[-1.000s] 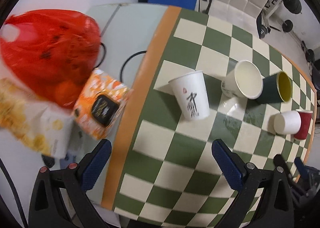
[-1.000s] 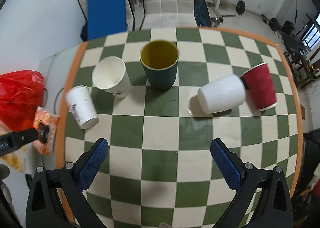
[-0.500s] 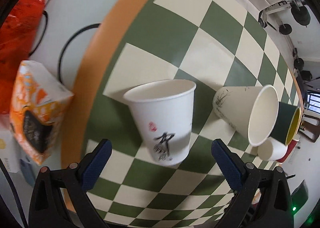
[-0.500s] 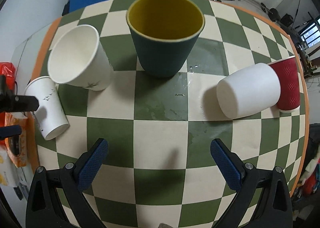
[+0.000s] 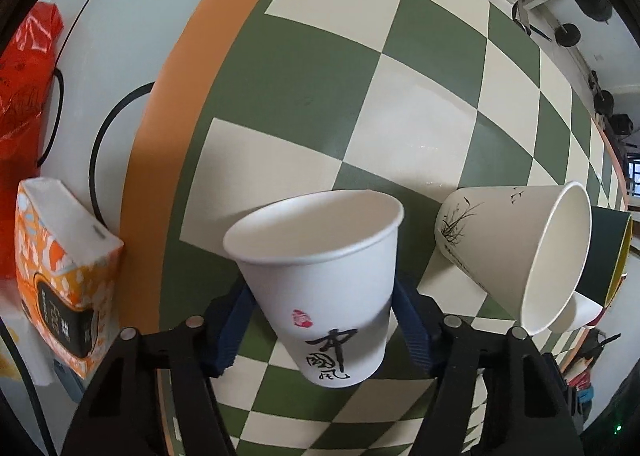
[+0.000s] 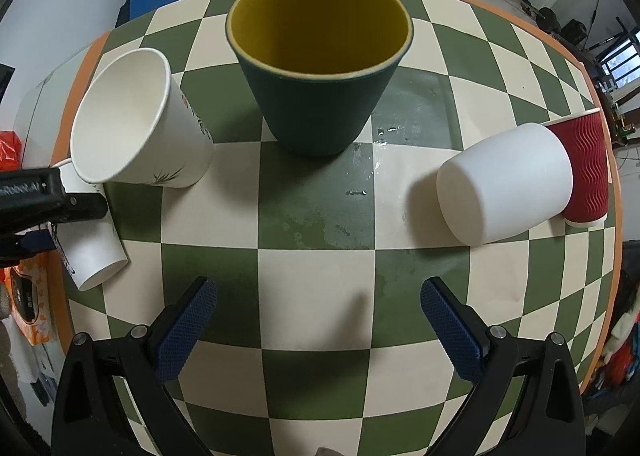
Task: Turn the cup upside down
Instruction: 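Lift the calligraphy cup with the left gripper and set it down upright nearer the tools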
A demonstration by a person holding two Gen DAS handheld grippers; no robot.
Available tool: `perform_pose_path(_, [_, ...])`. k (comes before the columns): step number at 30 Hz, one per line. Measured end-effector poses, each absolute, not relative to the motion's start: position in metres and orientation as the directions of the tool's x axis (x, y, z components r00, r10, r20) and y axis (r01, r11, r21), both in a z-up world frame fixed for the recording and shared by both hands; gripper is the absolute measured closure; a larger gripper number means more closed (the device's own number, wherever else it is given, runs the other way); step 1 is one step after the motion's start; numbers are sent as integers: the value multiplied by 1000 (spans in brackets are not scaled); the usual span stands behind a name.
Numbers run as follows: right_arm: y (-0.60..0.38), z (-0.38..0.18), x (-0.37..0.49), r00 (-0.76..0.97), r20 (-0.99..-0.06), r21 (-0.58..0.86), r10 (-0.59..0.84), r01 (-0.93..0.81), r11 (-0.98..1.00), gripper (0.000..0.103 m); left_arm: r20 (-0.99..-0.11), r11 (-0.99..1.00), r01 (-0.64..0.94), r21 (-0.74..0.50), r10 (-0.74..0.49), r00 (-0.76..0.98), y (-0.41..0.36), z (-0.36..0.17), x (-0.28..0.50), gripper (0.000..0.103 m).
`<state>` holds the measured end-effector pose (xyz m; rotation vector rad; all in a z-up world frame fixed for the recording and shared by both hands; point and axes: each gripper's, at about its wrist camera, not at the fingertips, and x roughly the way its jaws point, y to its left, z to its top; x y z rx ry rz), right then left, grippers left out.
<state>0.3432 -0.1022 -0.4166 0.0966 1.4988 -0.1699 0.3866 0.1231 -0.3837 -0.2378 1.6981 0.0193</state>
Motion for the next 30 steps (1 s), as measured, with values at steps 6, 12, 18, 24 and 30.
perform_pose_path(6, [-105,-414,341,60,-997,-43,-55,181,982,0,-989,984,-139,-111,-122,-78,123,-380,374,42])
perform_pose_path(12, [-113,-408,332,61,-997,-34,-47,196,980,0,-991,989,-100,-113,-119,-59,126,-364,349,42])
perform_pose_path(18, [-130,-396,305,67,-997,-36,-49,183,982,0,-992,993,-9,-114,-114,-63,108,-343,290,42])
perform_pose_path(24, [-148,-388,256,53,-997,-39,-49,174,984,0,-990,992,40,-121,-117,-82,86,-334,236,42])
perform_pose_path(30, [-177,-380,196,39,-998,-32,-39,177,984,0,-987,990,51,-132,-127,-96,61,-327,190,42])
